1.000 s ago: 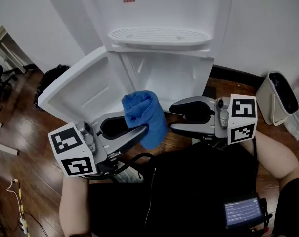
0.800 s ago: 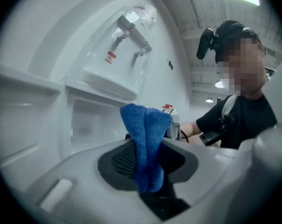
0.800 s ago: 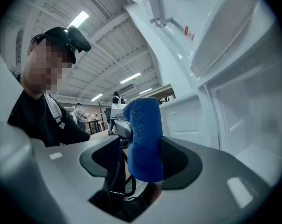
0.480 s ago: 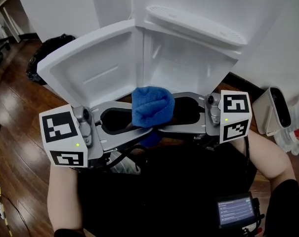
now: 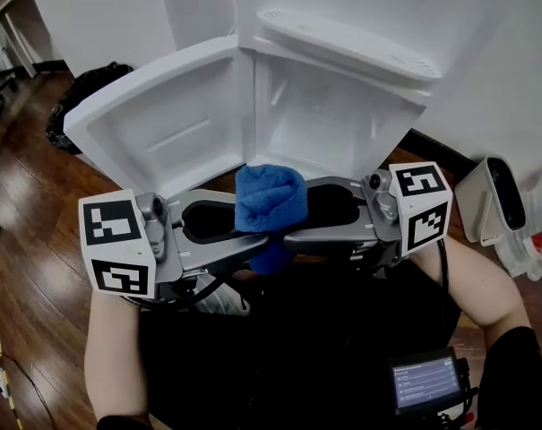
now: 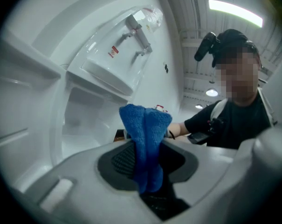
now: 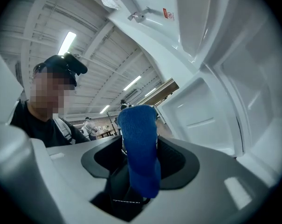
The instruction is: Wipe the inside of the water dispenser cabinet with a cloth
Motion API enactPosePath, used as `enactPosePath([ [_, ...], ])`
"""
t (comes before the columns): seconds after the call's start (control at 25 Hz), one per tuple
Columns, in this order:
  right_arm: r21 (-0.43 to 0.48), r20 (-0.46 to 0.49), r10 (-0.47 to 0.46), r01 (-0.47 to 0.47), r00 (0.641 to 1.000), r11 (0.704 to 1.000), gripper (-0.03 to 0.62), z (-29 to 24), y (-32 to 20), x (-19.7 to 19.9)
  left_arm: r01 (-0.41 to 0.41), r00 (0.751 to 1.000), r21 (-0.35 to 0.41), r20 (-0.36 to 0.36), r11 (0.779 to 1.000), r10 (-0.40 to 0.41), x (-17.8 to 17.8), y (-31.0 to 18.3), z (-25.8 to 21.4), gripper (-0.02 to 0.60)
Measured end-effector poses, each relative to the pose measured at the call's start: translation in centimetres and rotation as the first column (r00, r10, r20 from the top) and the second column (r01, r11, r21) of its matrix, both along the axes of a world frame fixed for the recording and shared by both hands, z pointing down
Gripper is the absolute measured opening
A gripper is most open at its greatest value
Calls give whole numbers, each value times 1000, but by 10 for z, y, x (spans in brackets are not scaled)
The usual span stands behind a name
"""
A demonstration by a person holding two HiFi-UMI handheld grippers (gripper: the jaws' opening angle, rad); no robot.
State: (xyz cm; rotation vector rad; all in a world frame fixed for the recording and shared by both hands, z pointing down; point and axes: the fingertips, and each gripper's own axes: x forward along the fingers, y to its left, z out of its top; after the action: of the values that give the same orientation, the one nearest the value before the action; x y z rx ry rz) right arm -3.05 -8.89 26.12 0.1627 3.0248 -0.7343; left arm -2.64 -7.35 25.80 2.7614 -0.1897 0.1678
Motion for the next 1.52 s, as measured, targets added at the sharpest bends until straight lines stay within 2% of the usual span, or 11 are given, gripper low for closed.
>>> enactPosePath([
  [0.16, 36, -54, 19, -17, 998, 999, 200, 8, -1, -1, 6, 999, -10, 34, 1000, -6, 3, 0, 9, 115],
  [0.52, 60, -48, 24, -21, 999, 998, 209, 10, 2, 1, -2, 998, -36, -65, 999, -1, 0, 0, -9, 115],
  [0.76, 56, -63, 30, -27, 998, 998, 126, 13, 0, 2, 22, 999, -64, -38, 998, -25, 2, -5, 1, 115],
  [0.88, 45, -69, 90, -87, 994, 995, 107, 14, -12, 1, 100, 995, -64, -24, 993, -102, -1, -19, 4, 125],
  [1.0, 57, -62, 272, -269, 960, 962, 106, 16, -50, 8, 283, 959, -17, 40, 959, -282, -24, -44, 4, 235],
  [1.08, 110, -82, 463, -454, 883, 884, 106, 24, -94, 22, 417, 905, 27, 81, 908, -418, -44, -55, -4, 275],
  [1.16, 192, -103, 636, -612, 765, 767, 106, 38, -147, 40, 485, 870, 44, 81, 874, -486, -51, -47, -17, 275],
  [1.2, 232, -108, 704, -671, 702, 705, 106, 46, -173, 49, 485, 870, 47, 75, 873, -487, -49, -37, -20, 273],
  [1.32, 337, -95, 852, -789, 514, 514, 106, 60, -246, 77, 402, 911, 58, 75, 914, -405, -26, -5, -9, 268],
  [1.4, 392, -65, 915, -834, 397, 390, 106, 60, -285, 92, 367, 921, 81, 111, 927, -374, -19, 1, 6, 252],
  [1.52, 415, -22, 963, -874, 269, 254, 106, 53, -326, 105, 367, 918, 86, 129, 926, -375, -23, -6, 15, 244],
])
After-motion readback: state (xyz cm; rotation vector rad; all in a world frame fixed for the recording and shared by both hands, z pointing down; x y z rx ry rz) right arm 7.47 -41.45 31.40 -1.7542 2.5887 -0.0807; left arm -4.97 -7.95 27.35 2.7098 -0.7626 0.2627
